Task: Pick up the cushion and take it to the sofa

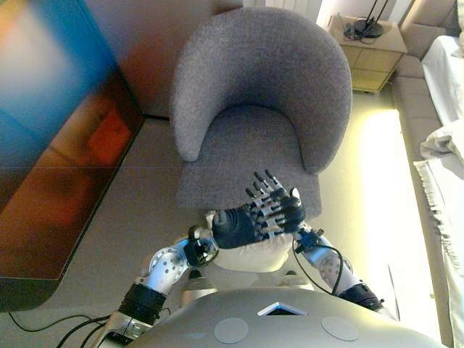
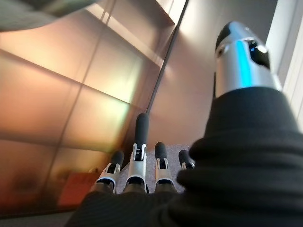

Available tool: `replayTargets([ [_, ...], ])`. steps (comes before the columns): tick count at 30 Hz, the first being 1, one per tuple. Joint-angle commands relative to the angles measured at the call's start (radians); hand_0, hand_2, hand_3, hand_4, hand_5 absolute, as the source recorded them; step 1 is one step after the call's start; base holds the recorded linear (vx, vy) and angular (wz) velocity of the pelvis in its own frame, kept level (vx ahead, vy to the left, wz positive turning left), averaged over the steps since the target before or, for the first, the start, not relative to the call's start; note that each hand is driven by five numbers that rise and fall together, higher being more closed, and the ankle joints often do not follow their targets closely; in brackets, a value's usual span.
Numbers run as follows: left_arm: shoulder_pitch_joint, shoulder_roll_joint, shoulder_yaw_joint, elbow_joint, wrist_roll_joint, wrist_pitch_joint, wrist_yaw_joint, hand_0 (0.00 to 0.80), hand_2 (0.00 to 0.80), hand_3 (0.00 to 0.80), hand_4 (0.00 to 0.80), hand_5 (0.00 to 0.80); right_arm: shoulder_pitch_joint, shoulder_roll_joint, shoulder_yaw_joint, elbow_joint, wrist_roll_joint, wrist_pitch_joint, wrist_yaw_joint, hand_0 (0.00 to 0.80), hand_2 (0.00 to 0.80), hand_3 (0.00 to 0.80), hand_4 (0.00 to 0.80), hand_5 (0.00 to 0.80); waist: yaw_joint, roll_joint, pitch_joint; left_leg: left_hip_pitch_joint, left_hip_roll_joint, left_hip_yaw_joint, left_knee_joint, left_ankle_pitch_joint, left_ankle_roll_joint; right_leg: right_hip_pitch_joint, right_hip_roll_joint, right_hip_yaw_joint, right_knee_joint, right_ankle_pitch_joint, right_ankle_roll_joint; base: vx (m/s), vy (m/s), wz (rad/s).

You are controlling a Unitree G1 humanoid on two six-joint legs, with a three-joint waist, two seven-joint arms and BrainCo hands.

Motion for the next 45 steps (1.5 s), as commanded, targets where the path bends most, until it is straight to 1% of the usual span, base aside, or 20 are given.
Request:
replayTargets([
  [1,-0.038,0.012,-0.039,0.032,0.026,-0.039,-0.059,0.000,0.000,0.000,0.000,0.000,-0.088,0.021,-0.003,-0.067,0.059,-0.036,0.057,0.000,0.000,0.000,0.000,0.000,0.016,0.000,0.019,-0.010,0.017,0.030,0.020,-0.018,0.046,-0.057,-0.023,-0.045,0.028,0.035,0.006,0.000,0.000,0.00],
  [3,-0.039,0.016,-0.045,0.065,0.009,-0.075,-0.039,0.000,0.000,0.000,0.000,0.000,-0.092,0.019,0.002,-0.072,0.066,-0.038,0.070,0.000,0.000,0.000,0.000,0.000,0.014,0.001,0.021,-0.009,0.018,0.032,0.019,-0.017,0.047,-0.058,-0.022,-0.043,0.028,0.036,0.007,0.000,0.000,0.00],
  [5,-0.043,0.006,-0.028,0.101,-0.016,-0.096,-0.033,0.000,0.000,0.000,0.000,0.000,-0.090,0.019,0.002,-0.080,0.071,-0.031,0.080,0.000,0.000,0.000,0.000,0.000,0.012,0.000,0.019,-0.005,0.019,0.036,0.016,-0.017,0.048,-0.056,-0.022,-0.043,0.026,0.036,0.007,0.000,0.000,0.00],
  [9,-0.050,-0.002,0.007,0.146,-0.014,-0.121,-0.061,0.000,0.000,0.000,0.000,0.000,-0.083,0.020,-0.012,-0.088,0.091,-0.013,0.099,0.000,0.000,0.000,0.000,0.000,0.012,-0.003,0.015,-0.004,0.020,0.038,0.015,-0.017,0.047,-0.055,-0.021,-0.043,0.024,0.036,0.008,0.000,0.000,0.00],
  [14,-0.059,-0.016,0.054,0.179,-0.021,-0.142,-0.067,0.000,0.000,0.000,0.000,0.000,-0.074,0.024,-0.027,-0.107,0.070,0.010,0.134,0.000,0.000,0.000,0.000,0.000,0.006,-0.005,0.006,0.003,0.021,0.040,0.013,-0.018,0.046,-0.052,-0.019,-0.039,0.023,0.037,0.008,0.024,0.005,0.00],
  [19,-0.069,-0.034,0.090,0.173,-0.056,-0.161,-0.069,0.000,0.000,0.000,0.000,0.000,-0.050,0.021,-0.021,-0.131,0.035,0.020,0.155,0.000,0.000,0.000,0.000,0.000,0.002,-0.007,0.001,0.003,0.019,0.043,0.012,-0.017,0.047,-0.053,-0.019,-0.036,0.022,0.036,0.007,0.006,0.003,0.00],
  [22,-0.073,-0.038,0.101,0.162,-0.068,-0.164,-0.060,0.000,0.000,0.000,0.000,0.000,-0.042,0.023,-0.022,-0.130,0.039,0.030,0.145,0.000,0.000,0.000,0.000,0.000,0.001,-0.007,-0.001,0.003,0.017,0.043,0.012,-0.017,0.047,-0.052,-0.020,-0.035,0.022,0.036,0.006,0.000,0.000,0.00],
  [26,-0.088,-0.048,0.125,0.156,-0.093,-0.160,-0.010,0.000,0.000,0.000,0.000,0.000,-0.029,0.032,-0.032,-0.128,0.033,0.050,0.151,0.000,0.000,0.000,0.000,0.000,-0.004,-0.007,-0.004,0.004,0.016,0.044,0.011,-0.017,0.049,-0.051,-0.019,-0.034,0.022,0.036,0.006,0.000,0.000,0.00],
  [32,-0.095,-0.059,0.154,0.164,-0.104,-0.164,0.017,0.000,0.000,0.000,0.000,0.000,-0.009,0.031,-0.031,-0.140,0.011,0.072,0.158,0.000,0.000,0.000,0.000,0.000,-0.006,-0.006,-0.009,0.003,0.013,0.043,0.011,-0.017,0.049,-0.050,-0.020,-0.035,0.022,0.034,0.004,0.000,0.000,0.00],
  [45,-0.115,-0.051,0.203,0.159,-0.104,-0.177,0.049,0.000,0.000,0.000,0.000,0.000,0.011,0.024,-0.043,-0.140,-0.003,0.090,0.164,0.000,0.000,0.000,0.000,0.000,-0.011,-0.002,-0.012,0.002,0.009,0.043,0.011,-0.016,0.050,-0.049,-0.020,-0.030,0.022,0.031,0.002,0.000,0.000,0.00],
])
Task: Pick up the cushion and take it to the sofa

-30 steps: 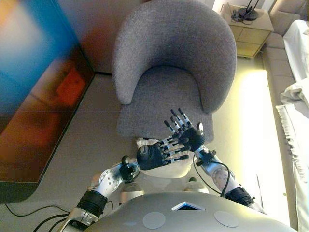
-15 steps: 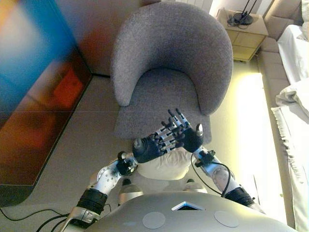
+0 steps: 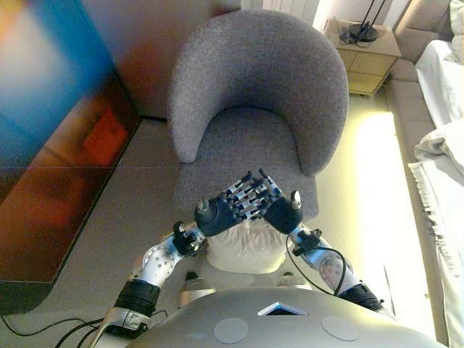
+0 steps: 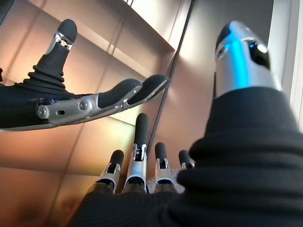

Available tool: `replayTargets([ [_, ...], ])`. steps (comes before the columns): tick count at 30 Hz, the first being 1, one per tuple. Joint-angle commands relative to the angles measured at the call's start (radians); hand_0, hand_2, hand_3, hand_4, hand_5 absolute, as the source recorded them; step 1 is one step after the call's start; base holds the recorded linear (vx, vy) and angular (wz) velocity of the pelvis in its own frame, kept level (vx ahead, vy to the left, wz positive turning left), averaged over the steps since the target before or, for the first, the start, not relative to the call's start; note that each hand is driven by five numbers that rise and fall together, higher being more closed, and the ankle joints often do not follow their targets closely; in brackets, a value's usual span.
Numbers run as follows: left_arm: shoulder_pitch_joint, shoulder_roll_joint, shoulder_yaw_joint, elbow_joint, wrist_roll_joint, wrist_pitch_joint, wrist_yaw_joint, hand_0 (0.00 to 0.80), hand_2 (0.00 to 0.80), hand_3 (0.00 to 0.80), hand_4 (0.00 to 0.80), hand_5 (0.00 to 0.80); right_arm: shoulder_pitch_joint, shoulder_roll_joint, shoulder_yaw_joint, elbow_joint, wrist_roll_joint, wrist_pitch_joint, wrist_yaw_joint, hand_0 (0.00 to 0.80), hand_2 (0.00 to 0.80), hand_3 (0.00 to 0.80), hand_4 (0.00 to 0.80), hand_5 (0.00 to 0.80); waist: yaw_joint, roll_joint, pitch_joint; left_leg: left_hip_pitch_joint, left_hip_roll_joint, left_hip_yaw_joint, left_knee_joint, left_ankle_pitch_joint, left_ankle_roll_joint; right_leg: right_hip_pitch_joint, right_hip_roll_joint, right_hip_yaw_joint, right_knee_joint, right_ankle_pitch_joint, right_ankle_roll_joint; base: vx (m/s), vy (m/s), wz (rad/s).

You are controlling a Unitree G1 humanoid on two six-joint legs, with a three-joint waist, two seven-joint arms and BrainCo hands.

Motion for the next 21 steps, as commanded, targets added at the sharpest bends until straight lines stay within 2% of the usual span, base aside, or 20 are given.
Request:
replayTargets([
  [1,-0.086,-0.027,0.053,0.017,-0.067,-0.037,-0.005,0.000,0.000,0.000,0.000,0.000,-0.006,0.022,-0.041,-0.114,-0.005,0.001,0.054,0.000,0.000,0.000,0.000,0.000,-0.006,0.014,0.005,-0.011,0.009,0.036,0.011,-0.014,0.047,-0.053,-0.020,-0.035,0.022,0.031,0.003,0.000,0.000,0.00],
  [5,-0.079,-0.024,0.062,0.018,-0.060,-0.065,0.022,0.000,0.000,0.000,0.000,0.000,0.000,0.022,-0.046,-0.121,-0.017,0.003,0.053,0.000,0.000,0.000,0.000,0.000,-0.006,0.015,0.005,-0.010,0.010,0.035,0.011,-0.013,0.046,-0.052,-0.020,-0.035,0.022,0.030,0.003,0.000,0.000,0.00],
  [10,-0.084,0.011,0.063,0.012,0.005,-0.211,0.153,0.000,0.000,0.000,0.000,0.000,0.002,0.015,-0.046,-0.139,-0.010,0.008,0.048,0.000,0.000,0.000,0.000,0.000,-0.005,0.018,0.010,-0.014,0.008,0.031,0.012,-0.011,0.047,-0.053,-0.017,-0.034,0.022,0.028,0.001,0.000,0.000,0.00],
  [12,-0.085,0.034,0.069,0.003,0.042,-0.290,0.230,0.000,0.000,0.000,0.000,0.000,0.004,0.009,-0.046,-0.163,-0.004,0.013,0.037,0.000,0.000,0.000,0.000,0.000,-0.004,0.021,0.013,-0.015,0.006,0.028,0.012,-0.011,0.048,-0.053,-0.015,-0.032,0.022,0.027,0.000,0.000,0.000,0.00],
  [15,-0.092,0.057,0.085,-0.006,0.104,-0.362,0.337,0.000,0.000,0.000,0.000,0.000,0.005,0.008,-0.049,-0.176,-0.012,0.018,0.033,0.000,0.000,0.000,0.000,0.000,-0.001,0.023,0.015,-0.015,0.005,0.024,0.013,-0.009,0.048,-0.051,-0.014,-0.032,0.022,0.026,0.001,0.000,0.000,0.00],
  [21,-0.123,0.076,0.112,-0.014,0.316,-0.530,0.566,0.000,0.000,0.000,0.000,0.000,0.000,0.016,-0.056,-0.159,-0.036,0.012,0.032,0.000,0.000,0.000,0.000,0.000,0.002,0.022,0.015,-0.022,0.005,0.020,0.017,-0.006,0.048,-0.052,-0.014,-0.033,0.023,0.024,0.000,0.000,0.000,0.00],
])
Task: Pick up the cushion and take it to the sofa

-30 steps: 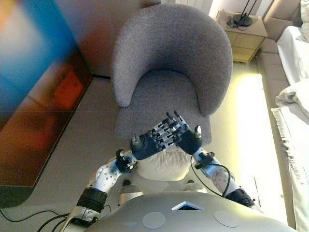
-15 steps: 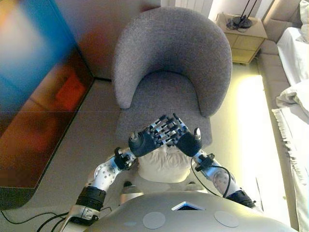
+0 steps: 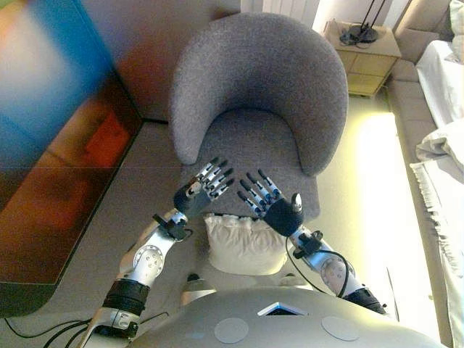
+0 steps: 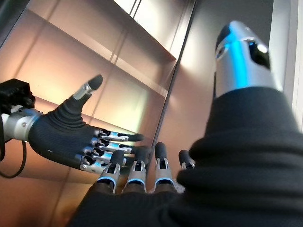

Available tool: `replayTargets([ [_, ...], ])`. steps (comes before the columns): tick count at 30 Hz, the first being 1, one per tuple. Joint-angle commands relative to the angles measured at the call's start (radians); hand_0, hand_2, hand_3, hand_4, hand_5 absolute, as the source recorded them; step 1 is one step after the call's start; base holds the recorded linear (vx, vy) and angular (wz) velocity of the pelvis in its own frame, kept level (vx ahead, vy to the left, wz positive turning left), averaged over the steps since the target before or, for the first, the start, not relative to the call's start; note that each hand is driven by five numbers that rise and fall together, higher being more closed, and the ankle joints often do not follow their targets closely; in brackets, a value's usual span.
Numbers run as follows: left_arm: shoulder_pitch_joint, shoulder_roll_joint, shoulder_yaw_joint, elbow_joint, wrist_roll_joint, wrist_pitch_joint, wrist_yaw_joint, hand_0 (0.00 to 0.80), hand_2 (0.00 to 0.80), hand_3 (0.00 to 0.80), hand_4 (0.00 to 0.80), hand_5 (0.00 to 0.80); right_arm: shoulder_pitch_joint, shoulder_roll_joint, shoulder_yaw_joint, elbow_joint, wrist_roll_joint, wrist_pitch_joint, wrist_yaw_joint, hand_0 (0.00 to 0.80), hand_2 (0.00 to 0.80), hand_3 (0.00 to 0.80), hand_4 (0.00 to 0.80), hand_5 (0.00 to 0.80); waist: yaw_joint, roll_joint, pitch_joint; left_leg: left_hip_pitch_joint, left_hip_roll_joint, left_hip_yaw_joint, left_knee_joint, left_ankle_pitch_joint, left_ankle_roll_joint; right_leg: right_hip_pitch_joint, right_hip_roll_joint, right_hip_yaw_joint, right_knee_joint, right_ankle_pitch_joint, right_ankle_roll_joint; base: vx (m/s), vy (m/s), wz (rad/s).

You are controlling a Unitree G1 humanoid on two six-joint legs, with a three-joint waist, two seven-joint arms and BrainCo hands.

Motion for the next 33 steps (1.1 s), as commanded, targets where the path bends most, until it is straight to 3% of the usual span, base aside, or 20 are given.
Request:
replayTargets([
  [1,-0.125,0.018,0.052,-0.011,0.121,-0.153,0.145,0.000,0.000,0.000,0.000,0.000,-0.033,0.020,-0.049,-0.097,-0.023,-0.014,0.021,0.000,0.000,0.000,0.000,0.000,0.001,0.009,0.023,-0.025,0.005,0.020,0.017,-0.006,0.047,-0.055,-0.013,-0.033,0.024,0.024,0.000,0.000,0.000,0.00],
  [5,-0.141,0.024,0.063,-0.024,0.196,-0.225,0.255,0.000,0.000,0.000,0.000,0.000,-0.031,0.021,-0.048,-0.080,-0.053,-0.039,0.031,0.000,0.000,0.000,0.000,0.000,0.002,0.004,0.030,-0.028,0.005,0.020,0.020,-0.004,0.046,-0.055,-0.012,-0.033,0.024,0.022,-0.002,0.000,0.000,0.00],
  [13,-0.136,0.034,0.075,-0.069,0.262,-0.298,0.354,0.000,0.000,0.000,0.000,0.000,-0.027,0.018,-0.043,-0.060,-0.085,-0.101,0.028,0.000,0.000,0.000,0.000,0.000,0.010,-0.007,0.044,-0.033,0.008,0.018,0.022,-0.004,0.043,-0.056,-0.010,-0.034,0.023,0.022,-0.004,0.000,0.000,0.00],
  [19,-0.086,-0.014,0.086,-0.103,-0.050,-0.136,0.153,0.000,0.000,0.000,0.000,0.000,-0.023,0.024,-0.062,-0.031,-0.124,-0.170,-0.027,0.000,0.000,0.000,0.000,0.000,0.022,-0.010,0.057,-0.039,0.011,0.017,0.026,-0.006,0.041,-0.056,-0.015,-0.044,0.023,0.025,-0.005,-0.019,-0.004,0.00],
  [23,-0.041,-0.039,0.078,-0.116,-0.205,-0.046,0.037,0.000,0.000,0.000,0.000,0.000,-0.029,0.012,-0.083,-0.007,-0.227,-0.283,-0.141,0.000,0.000,0.000,0.000,0.000,0.032,-0.011,0.065,-0.040,0.010,0.013,0.025,-0.007,0.042,-0.054,-0.017,-0.052,0.024,0.027,-0.006,-0.009,-0.001,0.00],
  [26,-0.018,-0.033,0.059,-0.076,-0.162,-0.085,0.033,0.000,0.000,0.000,0.000,0.000,-0.050,-0.017,-0.095,0.023,-0.392,-0.386,-0.291,0.000,0.000,0.000,0.000,0.000,0.035,-0.013,0.070,-0.042,0.009,0.010,0.026,-0.008,0.040,-0.054,-0.018,-0.055,0.024,0.028,-0.005,0.000,0.000,0.00],
  [29,-0.010,-0.019,0.056,0.000,-0.134,-0.091,0.045,0.000,0.000,0.000,0.000,0.000,-0.081,-0.045,-0.103,0.050,-0.490,-0.409,-0.416,0.000,0.000,0.000,0.000,0.000,0.038,-0.012,0.075,-0.039,0.011,0.008,0.027,-0.006,0.041,-0.053,-0.017,-0.052,0.024,0.029,-0.006,0.000,0.000,0.00],
  [33,-0.001,-0.039,0.079,0.081,-0.213,-0.036,-0.050,0.000,0.000,0.000,0.000,0.000,-0.099,-0.062,-0.115,0.076,-0.577,-0.439,-0.501,0.000,0.000,0.000,0.000,0.000,0.044,-0.008,0.080,-0.041,0.011,0.008,0.026,-0.005,0.042,-0.051,-0.018,-0.055,0.023,0.029,-0.008,0.000,0.000,0.00],
])
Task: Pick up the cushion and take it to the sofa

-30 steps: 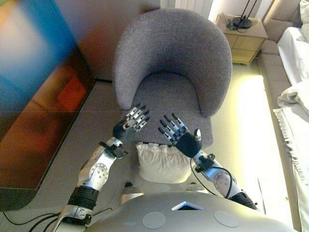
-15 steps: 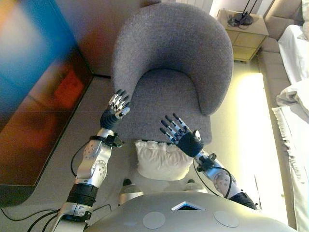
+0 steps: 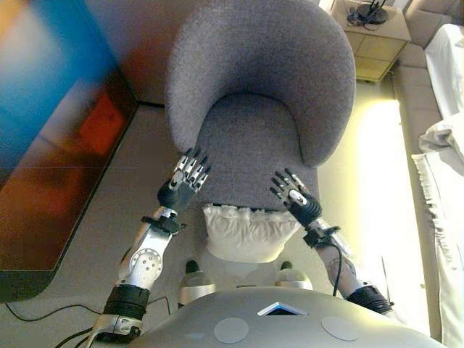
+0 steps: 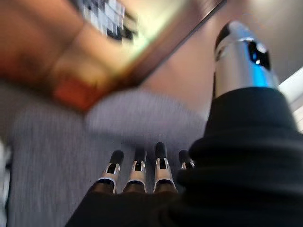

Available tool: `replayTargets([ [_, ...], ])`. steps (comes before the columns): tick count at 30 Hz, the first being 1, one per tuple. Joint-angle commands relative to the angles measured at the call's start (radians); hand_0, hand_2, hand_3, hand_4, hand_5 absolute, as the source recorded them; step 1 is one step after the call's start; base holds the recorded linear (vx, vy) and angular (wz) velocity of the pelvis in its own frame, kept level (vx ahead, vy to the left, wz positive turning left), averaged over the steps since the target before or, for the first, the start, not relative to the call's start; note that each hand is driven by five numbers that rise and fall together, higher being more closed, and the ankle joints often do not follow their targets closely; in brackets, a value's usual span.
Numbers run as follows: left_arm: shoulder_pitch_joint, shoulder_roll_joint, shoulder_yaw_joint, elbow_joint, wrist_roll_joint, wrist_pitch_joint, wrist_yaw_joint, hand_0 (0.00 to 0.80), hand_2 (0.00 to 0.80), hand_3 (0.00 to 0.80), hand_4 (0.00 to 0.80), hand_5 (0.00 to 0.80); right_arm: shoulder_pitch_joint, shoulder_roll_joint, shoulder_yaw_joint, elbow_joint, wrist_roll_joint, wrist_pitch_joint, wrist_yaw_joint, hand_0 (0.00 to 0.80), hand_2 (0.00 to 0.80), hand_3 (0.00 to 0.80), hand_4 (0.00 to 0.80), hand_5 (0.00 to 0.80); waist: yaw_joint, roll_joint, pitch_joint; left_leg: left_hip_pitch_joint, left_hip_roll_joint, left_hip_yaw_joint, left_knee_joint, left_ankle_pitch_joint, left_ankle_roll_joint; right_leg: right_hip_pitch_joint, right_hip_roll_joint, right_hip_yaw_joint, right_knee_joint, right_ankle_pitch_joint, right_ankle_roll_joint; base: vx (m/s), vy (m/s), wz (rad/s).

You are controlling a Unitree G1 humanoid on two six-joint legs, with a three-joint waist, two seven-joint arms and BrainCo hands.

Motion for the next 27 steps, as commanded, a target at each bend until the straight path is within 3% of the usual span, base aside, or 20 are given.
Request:
replayTargets([
  [1,-0.046,-0.001,0.021,0.018,-0.074,0.036,-0.126,0.000,0.000,0.000,0.000,0.000,-0.076,0.004,-0.041,-0.022,-0.069,-0.086,-0.057,0.000,0.000,0.000,0.000,0.000,0.038,0.002,0.010,-0.027,0.011,0.013,0.020,-0.008,0.046,-0.045,-0.020,-0.052,0.022,0.030,-0.008,0.000,0.000,0.00],
  [9,-0.035,-0.060,-0.002,0.021,-0.249,0.170,-0.324,0.000,0.000,0.000,0.000,0.000,-0.076,0.015,-0.054,-0.046,-0.069,-0.093,-0.050,0.000,0.000,0.000,0.000,0.000,0.043,0.003,0.020,-0.029,0.007,0.003,0.020,-0.013,0.045,-0.044,-0.030,-0.065,0.026,0.034,-0.002,-0.003,-0.003,0.03],
  [14,-0.045,-0.060,-0.029,0.034,-0.193,0.127,-0.339,0.000,0.000,0.000,0.000,0.000,-0.064,0.016,-0.053,-0.043,-0.081,-0.100,-0.058,0.000,0.000,0.000,0.000,0.000,0.040,0.002,0.012,-0.028,0.008,0.002,0.022,-0.016,0.043,-0.044,-0.033,-0.064,0.029,0.032,0.001,0.010,-0.004,0.07],
  [17,-0.050,-0.018,-0.040,0.056,-0.024,-0.022,-0.205,0.000,0.000,0.000,0.000,0.000,-0.053,0.013,-0.056,-0.036,-0.103,-0.098,-0.086,0.000,0.000,0.000,0.000,0.000,0.037,0.002,0.008,-0.026,0.009,0.000,0.026,-0.019,0.042,-0.045,-0.034,-0.058,0.031,0.032,0.005,0.047,0.001,0.01],
  [20,-0.053,0.032,-0.038,0.093,0.220,-0.155,0.054,0.000,0.000,0.000,0.000,0.000,-0.046,0.011,-0.063,-0.021,-0.165,-0.079,-0.182,0.000,0.000,0.000,0.000,0.000,0.036,0.003,0.007,-0.026,0.013,-0.002,0.044,-0.023,0.041,-0.046,-0.037,-0.046,0.043,0.027,0.008,0.074,0.013,0.00],
  [22,-0.056,0.049,-0.009,0.115,0.358,-0.183,0.204,0.000,0.000,0.000,0.000,0.000,-0.036,0.010,-0.077,-0.001,-0.210,-0.061,-0.238,0.000,0.000,0.000,0.000,0.000,0.036,0.004,0.010,-0.033,0.017,-0.003,0.066,-0.027,0.042,-0.050,-0.043,-0.039,0.057,0.021,0.007,0.072,0.022,0.00],
  [27,-0.080,0.082,0.008,0.164,0.577,-0.253,0.423,0.000,0.000,0.000,0.000,0.000,-0.060,0.007,-0.083,0.111,-0.327,-0.080,-0.328,0.000,0.000,0.000,0.000,0.000,0.045,-0.001,0.044,-0.083,0.022,-0.019,0.144,-0.048,0.041,-0.077,-0.064,-0.032,0.102,0.012,0.007,0.010,0.004,0.00],
])
